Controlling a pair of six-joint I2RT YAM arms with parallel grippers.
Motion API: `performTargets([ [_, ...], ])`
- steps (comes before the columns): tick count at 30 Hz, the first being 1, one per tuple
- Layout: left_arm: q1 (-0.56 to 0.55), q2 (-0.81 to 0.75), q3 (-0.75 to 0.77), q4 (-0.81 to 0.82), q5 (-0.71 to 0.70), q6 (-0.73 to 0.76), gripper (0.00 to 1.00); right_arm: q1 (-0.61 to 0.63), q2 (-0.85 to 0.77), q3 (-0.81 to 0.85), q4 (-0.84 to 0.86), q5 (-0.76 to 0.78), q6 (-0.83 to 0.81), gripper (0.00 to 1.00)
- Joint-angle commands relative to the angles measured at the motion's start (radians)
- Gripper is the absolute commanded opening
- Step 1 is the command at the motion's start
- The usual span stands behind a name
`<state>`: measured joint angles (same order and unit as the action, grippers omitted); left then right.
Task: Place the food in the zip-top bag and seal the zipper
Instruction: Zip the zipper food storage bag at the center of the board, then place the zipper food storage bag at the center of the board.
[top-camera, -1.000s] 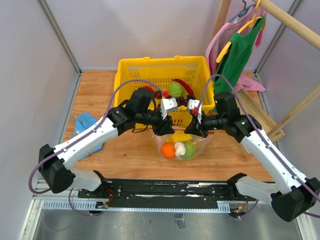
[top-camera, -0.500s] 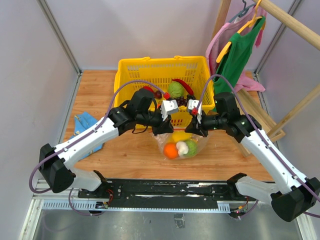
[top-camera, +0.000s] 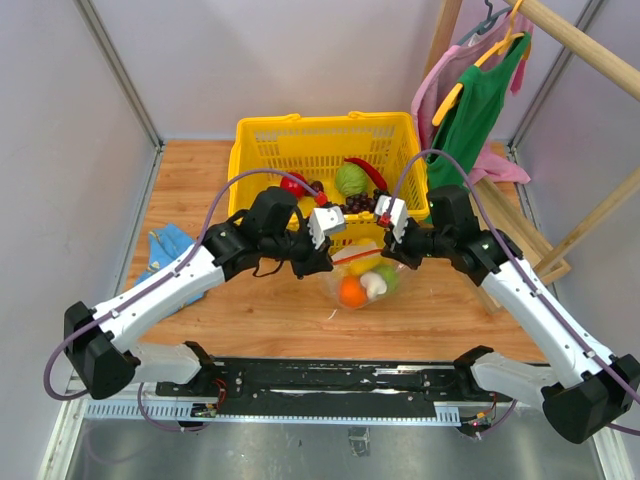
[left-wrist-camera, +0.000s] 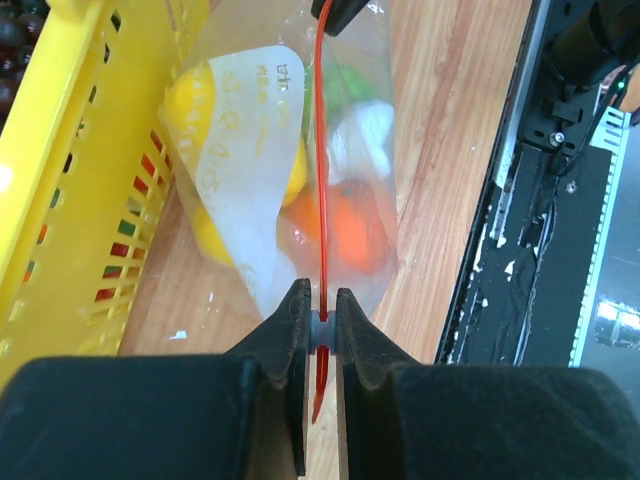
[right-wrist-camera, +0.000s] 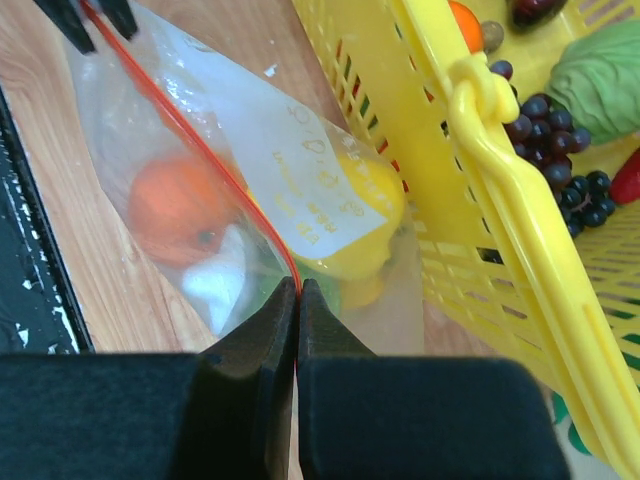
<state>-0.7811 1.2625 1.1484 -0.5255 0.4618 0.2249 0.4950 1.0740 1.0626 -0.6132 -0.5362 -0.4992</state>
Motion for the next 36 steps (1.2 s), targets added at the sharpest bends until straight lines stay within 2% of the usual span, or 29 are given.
performTargets([
  [1,0.003,-0.058,-0.025,-0.088,-0.052,-0.026,0.00,-0.033,0.003,-0.010,-0.019,0.166,-0.002,0.01],
  [14,0.003,-0.109,-0.067,-0.172,-0.212,-0.084,0.00,-0.062,0.067,0.017,-0.005,0.255,0.080,0.00],
  [18,0.003,-0.109,-0.075,-0.162,-0.297,-0.113,0.00,-0.064,0.097,0.029,0.008,0.234,0.093,0.01],
  [26,0.012,0.034,-0.030,-0.127,-0.438,-0.215,0.00,-0.063,0.148,0.008,0.235,0.238,0.170,0.01],
  [32,0.071,0.092,0.000,-0.075,-0.502,-0.310,0.00,-0.062,0.214,0.023,0.353,0.264,0.199,0.01],
  [34,0.095,0.096,-0.003,-0.055,-0.505,-0.344,0.00,-0.062,0.231,0.031,0.378,0.244,0.216,0.04],
  [36,0.112,0.097,-0.004,-0.037,-0.511,-0.364,0.00,-0.062,0.234,0.038,0.388,0.216,0.229,0.13],
])
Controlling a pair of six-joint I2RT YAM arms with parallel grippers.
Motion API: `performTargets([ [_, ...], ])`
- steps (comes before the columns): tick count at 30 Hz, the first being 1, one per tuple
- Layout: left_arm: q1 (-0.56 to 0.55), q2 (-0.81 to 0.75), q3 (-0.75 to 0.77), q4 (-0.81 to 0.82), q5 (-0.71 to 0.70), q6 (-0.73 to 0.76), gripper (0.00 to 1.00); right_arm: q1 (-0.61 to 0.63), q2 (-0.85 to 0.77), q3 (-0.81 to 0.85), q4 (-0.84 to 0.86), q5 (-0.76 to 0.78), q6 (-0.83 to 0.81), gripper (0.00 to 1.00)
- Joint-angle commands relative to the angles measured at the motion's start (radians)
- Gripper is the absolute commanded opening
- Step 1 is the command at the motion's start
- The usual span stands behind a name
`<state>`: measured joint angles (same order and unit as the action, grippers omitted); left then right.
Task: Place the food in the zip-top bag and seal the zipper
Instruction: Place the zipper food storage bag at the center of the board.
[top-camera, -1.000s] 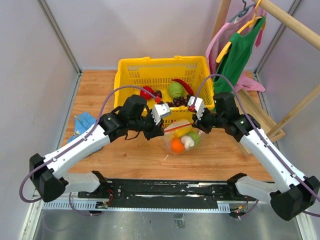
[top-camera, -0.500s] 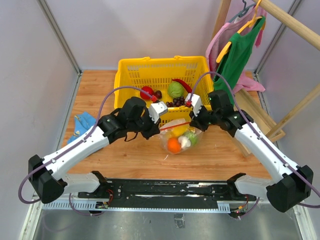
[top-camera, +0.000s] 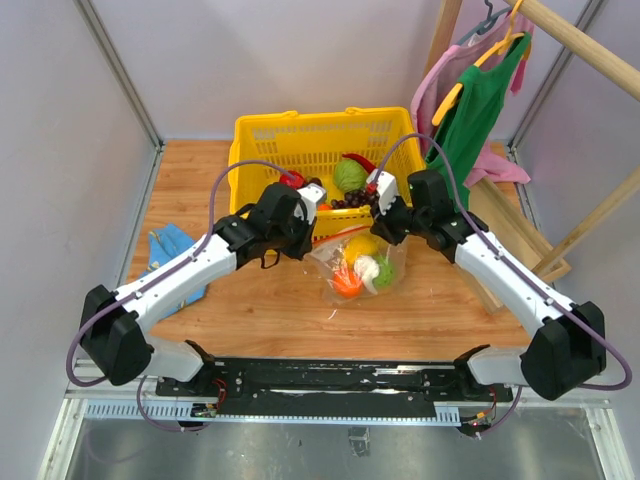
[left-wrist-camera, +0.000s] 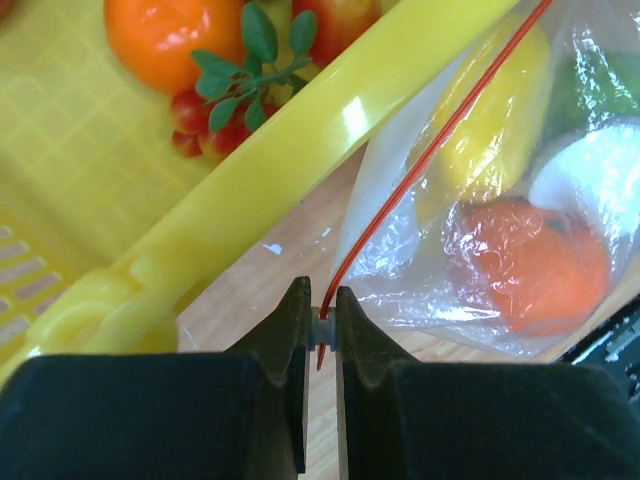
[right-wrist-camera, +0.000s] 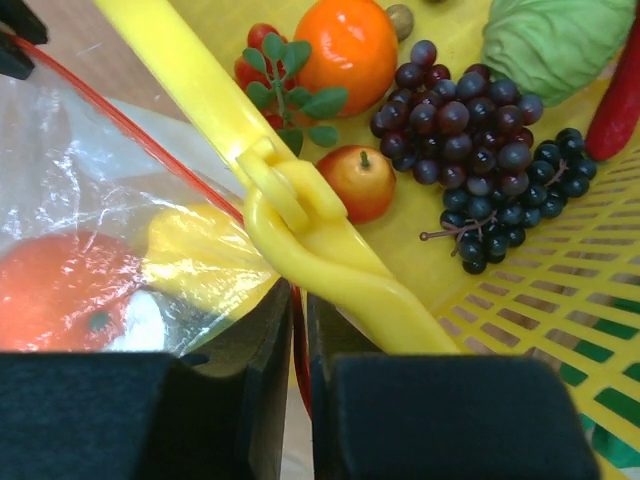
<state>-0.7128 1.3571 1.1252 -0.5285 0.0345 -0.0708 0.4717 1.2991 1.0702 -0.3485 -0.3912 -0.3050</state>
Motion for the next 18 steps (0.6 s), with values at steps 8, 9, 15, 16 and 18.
performTargets([
  [8,0.096,0.046,0.045,-0.008,-0.116,-0.103,0.04,-0.038,-0.107,-0.003,0.097,0.020,0.083,0.52],
  [9,0.096,0.045,0.054,-0.007,-0.114,-0.105,0.05,-0.038,-0.131,-0.010,0.094,0.030,0.091,0.56],
  [15,0.096,-0.043,0.007,0.050,-0.083,-0.130,0.19,-0.039,-0.317,-0.075,0.051,0.178,0.090,0.75],
  [16,0.096,-0.050,0.006,0.045,-0.084,-0.134,0.24,-0.039,-0.350,-0.093,0.050,0.211,0.090,0.77],
  [18,0.096,-0.060,0.004,0.032,-0.083,-0.141,0.31,-0.039,-0.413,-0.133,0.051,0.286,0.095,0.83],
])
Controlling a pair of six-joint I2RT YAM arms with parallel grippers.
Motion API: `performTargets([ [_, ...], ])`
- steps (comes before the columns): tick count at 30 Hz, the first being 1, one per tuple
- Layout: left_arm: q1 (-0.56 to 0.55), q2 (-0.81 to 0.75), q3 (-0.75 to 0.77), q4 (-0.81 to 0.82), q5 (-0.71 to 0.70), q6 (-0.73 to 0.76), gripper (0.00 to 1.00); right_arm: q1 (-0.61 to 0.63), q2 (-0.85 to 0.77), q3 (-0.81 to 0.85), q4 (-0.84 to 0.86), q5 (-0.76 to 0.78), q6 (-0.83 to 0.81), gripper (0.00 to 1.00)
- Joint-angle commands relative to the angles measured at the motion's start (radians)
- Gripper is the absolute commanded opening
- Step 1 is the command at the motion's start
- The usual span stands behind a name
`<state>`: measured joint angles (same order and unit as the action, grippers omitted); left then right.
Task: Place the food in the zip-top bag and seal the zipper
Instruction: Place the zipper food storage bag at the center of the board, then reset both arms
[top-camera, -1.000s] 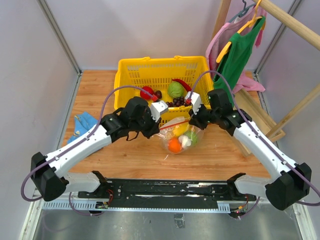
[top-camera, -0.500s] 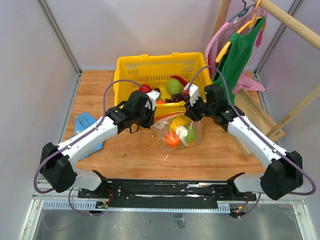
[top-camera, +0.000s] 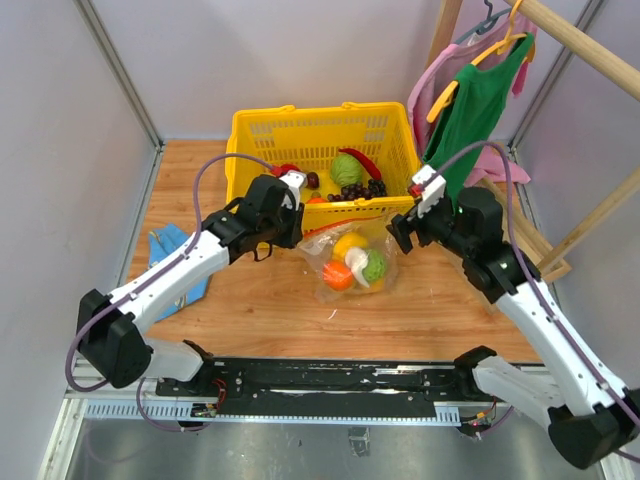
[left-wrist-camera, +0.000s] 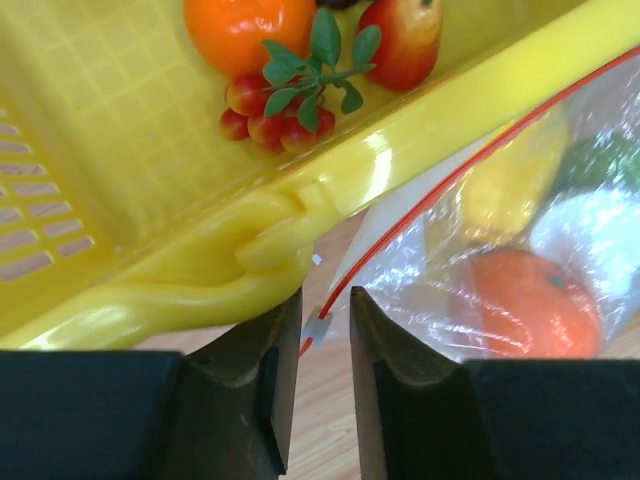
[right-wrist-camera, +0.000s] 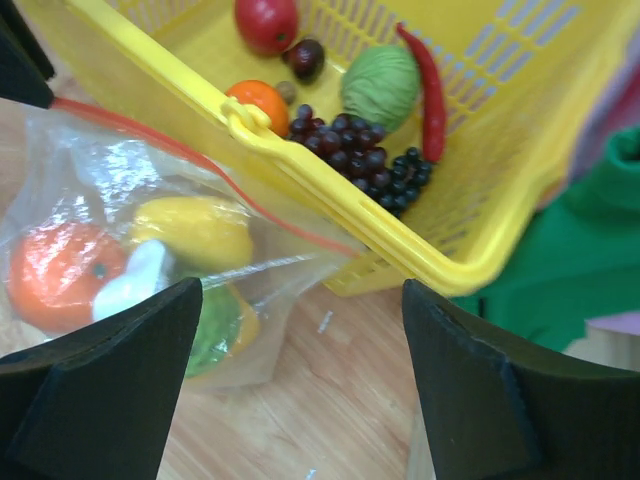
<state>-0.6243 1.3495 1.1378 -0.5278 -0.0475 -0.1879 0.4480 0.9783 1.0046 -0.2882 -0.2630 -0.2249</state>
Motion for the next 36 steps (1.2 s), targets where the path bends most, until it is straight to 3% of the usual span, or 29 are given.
performTargets([
  [1,0.008,-0.060,-0.011,0.027,0.003,-0.028,0.34,-0.015,-0.132,-0.087,-0.007,0.196,0.018,0.85],
  [4,0.008,-0.092,-0.018,0.020,0.017,-0.045,0.43,-0.016,-0.203,-0.131,-0.004,0.302,0.034,1.00],
  [12,0.008,-0.249,-0.051,0.029,0.017,-0.089,0.77,-0.016,-0.329,-0.182,-0.027,0.601,0.159,0.98],
  [18,0.008,-0.334,-0.106,0.059,0.013,-0.127,0.85,-0.016,-0.339,-0.194,-0.108,0.549,0.240,0.98],
  [23,0.009,-0.406,-0.126,0.064,-0.116,-0.182,0.98,-0.015,-0.347,-0.175,-0.167,0.608,0.288,0.98],
  [29,0.029,-0.541,-0.176,0.069,-0.307,-0.261,0.99,-0.015,-0.418,-0.180,-0.204,0.745,0.315,0.98],
  [36,0.029,-0.749,-0.246,0.119,-0.514,-0.276,0.99,-0.016,-0.528,-0.190,-0.183,0.794,0.271,0.98],
])
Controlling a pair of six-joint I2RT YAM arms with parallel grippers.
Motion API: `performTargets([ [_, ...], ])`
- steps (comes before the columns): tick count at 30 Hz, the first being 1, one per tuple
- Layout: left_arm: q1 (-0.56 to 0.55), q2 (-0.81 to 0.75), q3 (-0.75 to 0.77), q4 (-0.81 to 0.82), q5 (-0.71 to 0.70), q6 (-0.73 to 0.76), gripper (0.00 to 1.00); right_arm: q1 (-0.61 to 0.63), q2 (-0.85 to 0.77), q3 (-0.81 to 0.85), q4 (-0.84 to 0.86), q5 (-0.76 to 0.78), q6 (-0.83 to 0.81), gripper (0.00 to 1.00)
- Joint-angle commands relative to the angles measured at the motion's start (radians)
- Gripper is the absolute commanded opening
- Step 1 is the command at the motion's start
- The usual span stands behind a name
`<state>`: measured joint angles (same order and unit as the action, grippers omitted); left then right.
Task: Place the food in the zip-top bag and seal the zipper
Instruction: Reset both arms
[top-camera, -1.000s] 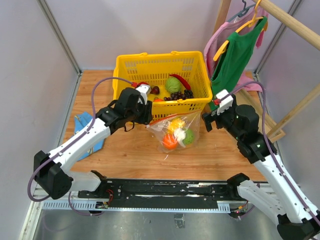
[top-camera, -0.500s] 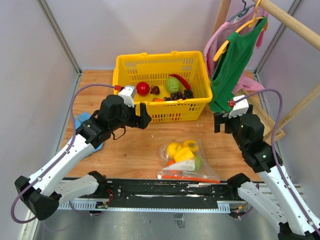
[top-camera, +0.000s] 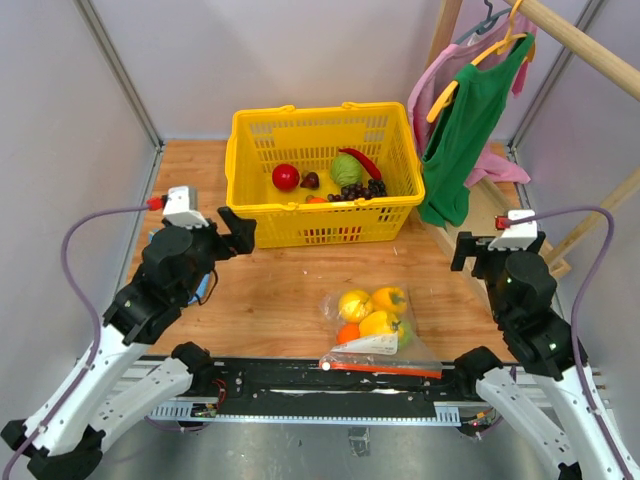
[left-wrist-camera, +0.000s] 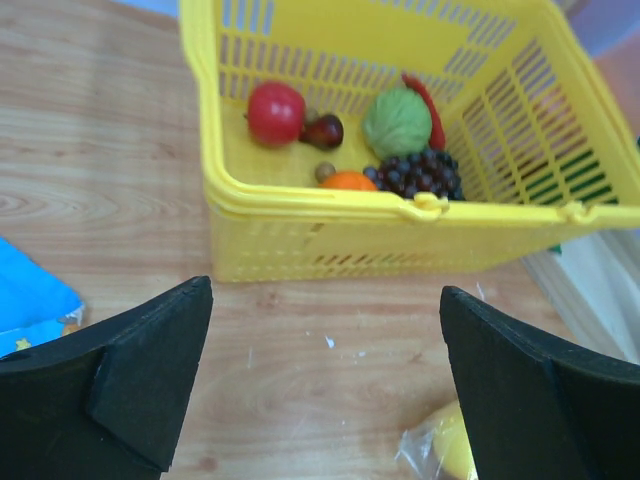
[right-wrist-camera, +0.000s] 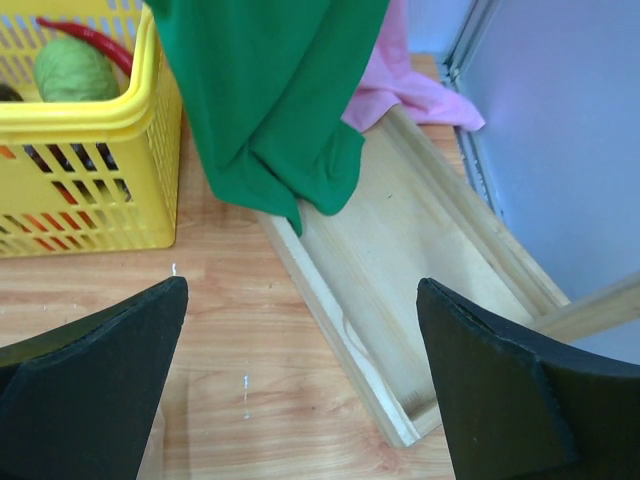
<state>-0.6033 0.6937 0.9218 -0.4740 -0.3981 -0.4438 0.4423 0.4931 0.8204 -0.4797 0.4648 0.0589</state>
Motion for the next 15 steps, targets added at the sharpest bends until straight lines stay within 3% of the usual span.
performTargets([
  [1,0.008,-0.112,-0.035,0.071,-0.175,-0.014,0.99,-0.010,-0.051,-0.006,0.009,0.065,-0.020,0.98],
  [15,0.008,-0.156,-0.032,0.066,-0.216,0.015,0.99,-0.009,-0.072,0.003,0.033,-0.006,-0.040,0.98],
])
